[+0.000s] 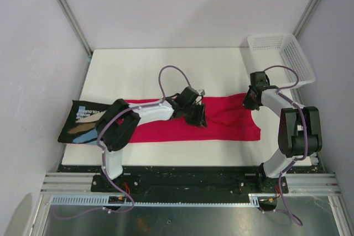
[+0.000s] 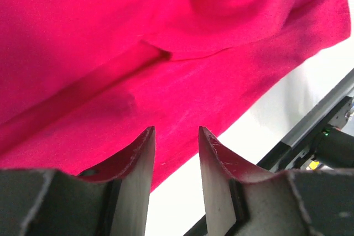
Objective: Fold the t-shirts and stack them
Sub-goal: Fold the other side of the tshirt into a rectangle
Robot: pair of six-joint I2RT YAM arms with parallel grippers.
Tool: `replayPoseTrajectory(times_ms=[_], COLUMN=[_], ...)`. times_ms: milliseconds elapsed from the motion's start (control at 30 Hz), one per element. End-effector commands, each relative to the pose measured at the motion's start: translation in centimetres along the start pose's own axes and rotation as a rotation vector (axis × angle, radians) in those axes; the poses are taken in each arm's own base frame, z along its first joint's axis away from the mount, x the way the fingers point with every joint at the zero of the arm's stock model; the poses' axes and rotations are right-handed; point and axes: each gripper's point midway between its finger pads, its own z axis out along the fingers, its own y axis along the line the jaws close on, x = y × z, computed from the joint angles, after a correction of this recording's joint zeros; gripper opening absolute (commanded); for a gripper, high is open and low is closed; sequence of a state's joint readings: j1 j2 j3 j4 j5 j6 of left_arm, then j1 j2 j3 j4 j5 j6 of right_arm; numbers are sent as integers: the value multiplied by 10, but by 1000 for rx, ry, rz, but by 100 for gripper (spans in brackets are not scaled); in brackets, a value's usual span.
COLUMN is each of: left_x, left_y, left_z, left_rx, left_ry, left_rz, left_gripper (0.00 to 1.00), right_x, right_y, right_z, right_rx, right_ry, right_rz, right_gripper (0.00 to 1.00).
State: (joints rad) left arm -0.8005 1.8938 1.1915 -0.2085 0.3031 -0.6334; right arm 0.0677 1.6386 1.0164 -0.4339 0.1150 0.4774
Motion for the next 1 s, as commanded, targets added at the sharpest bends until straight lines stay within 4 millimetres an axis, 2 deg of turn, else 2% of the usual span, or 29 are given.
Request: replayPoseTrajectory(times_ms=[0, 233, 467, 633, 967], left_x=[-12, -20, -29, -40, -47], left_y=[-43, -62, -61, -67, -62], left_z=[13, 35, 53, 63, 70], left_rx=[101, 101, 67, 91, 63], left_ry=[-38, -93, -152, -184, -218], left_rz=[-4, -76, -154, -170, -195], left_gripper=[41, 42, 42, 42, 42], right_x=[-18, -21, -18, -17, -17], right_y=[4, 3, 4, 6, 9], right_z=[4, 6, 8, 8, 8], right_rx=[-5, -11, -17, -21, -36], right_ry=[-39, -42, -32, -28, -24], right_rz=[1, 23, 34, 35, 39], right_gripper=[3, 0, 0, 0, 0])
